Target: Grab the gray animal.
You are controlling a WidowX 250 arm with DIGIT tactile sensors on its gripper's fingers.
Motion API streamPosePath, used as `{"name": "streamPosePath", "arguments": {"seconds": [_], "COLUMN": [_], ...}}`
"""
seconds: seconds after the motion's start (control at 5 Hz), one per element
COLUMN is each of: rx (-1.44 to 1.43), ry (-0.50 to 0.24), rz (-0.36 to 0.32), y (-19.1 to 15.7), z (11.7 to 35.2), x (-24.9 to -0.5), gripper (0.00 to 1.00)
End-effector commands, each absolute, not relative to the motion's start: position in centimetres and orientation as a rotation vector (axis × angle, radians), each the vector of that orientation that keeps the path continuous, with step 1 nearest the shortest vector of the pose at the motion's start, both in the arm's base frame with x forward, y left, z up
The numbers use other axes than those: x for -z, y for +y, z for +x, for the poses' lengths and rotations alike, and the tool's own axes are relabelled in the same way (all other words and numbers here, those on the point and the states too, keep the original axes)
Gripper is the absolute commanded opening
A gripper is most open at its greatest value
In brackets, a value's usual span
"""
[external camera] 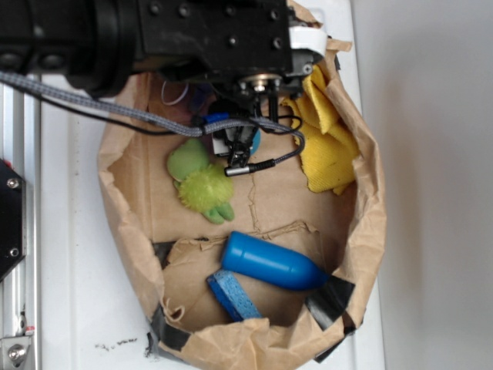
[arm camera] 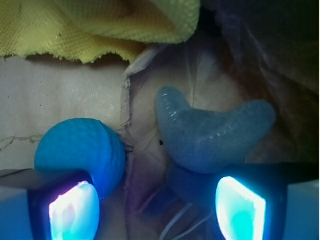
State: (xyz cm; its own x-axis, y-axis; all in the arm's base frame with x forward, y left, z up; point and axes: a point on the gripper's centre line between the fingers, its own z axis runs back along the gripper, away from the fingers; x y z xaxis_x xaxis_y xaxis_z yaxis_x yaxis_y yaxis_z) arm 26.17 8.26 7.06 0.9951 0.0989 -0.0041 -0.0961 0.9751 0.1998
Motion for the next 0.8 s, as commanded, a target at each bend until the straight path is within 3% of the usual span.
{"name": "streamPosePath", "arguments": {"seconds": [0.0,0.6], "rx": [-0.189,-0.243], "ry": [-0.012,-0.054], "rz": [0.229,0.132], "y": [9.9,9.6], "z": [26.7,25.0], "x": [-8.2,-10.2], "gripper": [1.00,1.00]}}
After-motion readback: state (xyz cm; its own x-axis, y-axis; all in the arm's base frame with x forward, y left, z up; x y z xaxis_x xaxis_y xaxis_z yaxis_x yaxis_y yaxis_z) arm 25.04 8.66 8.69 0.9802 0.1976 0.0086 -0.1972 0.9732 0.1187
